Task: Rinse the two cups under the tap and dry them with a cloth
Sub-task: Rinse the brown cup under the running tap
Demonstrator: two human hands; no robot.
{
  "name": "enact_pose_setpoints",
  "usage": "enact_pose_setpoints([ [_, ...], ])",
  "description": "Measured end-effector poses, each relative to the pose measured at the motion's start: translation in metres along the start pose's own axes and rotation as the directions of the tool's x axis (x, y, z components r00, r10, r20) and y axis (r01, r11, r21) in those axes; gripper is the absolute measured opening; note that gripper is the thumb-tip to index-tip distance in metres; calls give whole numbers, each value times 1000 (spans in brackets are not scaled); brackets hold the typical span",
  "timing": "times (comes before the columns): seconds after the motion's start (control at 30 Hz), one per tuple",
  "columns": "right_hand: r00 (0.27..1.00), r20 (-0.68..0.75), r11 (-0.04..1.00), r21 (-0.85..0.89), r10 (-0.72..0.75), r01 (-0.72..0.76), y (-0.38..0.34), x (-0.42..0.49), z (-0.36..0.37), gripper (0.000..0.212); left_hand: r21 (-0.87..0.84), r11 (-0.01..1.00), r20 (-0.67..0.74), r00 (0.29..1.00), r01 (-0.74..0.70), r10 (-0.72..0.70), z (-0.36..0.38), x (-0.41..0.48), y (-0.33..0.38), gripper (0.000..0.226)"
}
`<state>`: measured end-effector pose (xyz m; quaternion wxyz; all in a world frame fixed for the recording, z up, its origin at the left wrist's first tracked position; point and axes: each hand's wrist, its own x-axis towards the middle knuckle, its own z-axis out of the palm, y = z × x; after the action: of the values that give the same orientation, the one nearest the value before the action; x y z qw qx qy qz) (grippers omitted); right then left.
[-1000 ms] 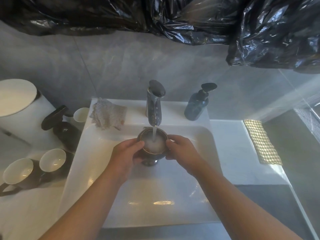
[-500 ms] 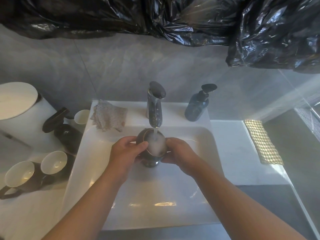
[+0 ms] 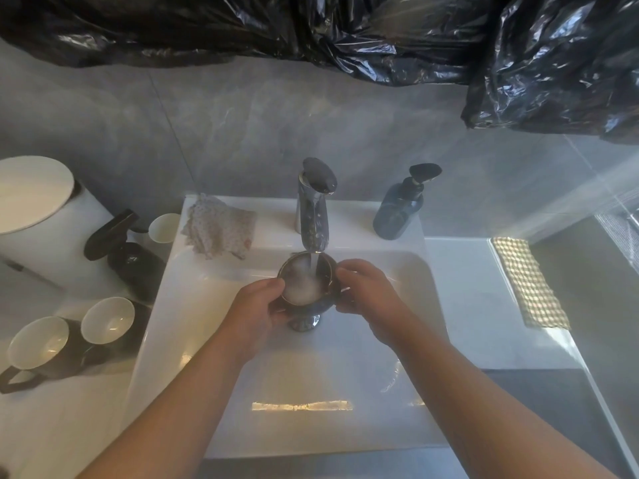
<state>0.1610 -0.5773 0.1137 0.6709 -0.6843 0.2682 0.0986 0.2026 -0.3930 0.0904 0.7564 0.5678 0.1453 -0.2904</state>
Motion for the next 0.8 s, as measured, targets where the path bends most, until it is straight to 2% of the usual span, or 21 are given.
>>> enact_pose_setpoints([
  [0.1,998,46,1000,2,31,-31,-1,-1,1,20,74,997,9,1000,-11,10,-3,2,-2,22],
  [0.17,987,132,995,15,91,-94,-2,-3,0,29,116,992,23,999,-49,46,-7,2,-4,23],
  [0.23,969,194,981,82,156,-175,-1,-5,0,35,175,979,38,994,-109,104,-11,1,-6,30],
  [0.3,967,190,970,141,170,-198,0,-5,2,38,217,963,61,986,-162,153,-13,-1,-7,39],
  [0.4,981,172,973,199,87,-121,6,-1,5,37,233,955,62,983,-182,172,-10,-5,-2,42],
  [0.53,981,194,953,302,-26,-34,12,2,3,30,213,967,-30,989,-137,146,-7,-4,6,25],
  [0.6,982,177,961,275,-67,16,15,3,3,32,213,968,-27,989,-134,143,-6,-3,5,20],
  [0.73,977,81,978,79,-198,192,17,1,9,36,235,952,18,981,-193,195,3,-4,2,20],
  [0.8,970,70,969,102,-231,223,17,0,12,33,241,945,21,975,-219,221,8,-4,1,26],
])
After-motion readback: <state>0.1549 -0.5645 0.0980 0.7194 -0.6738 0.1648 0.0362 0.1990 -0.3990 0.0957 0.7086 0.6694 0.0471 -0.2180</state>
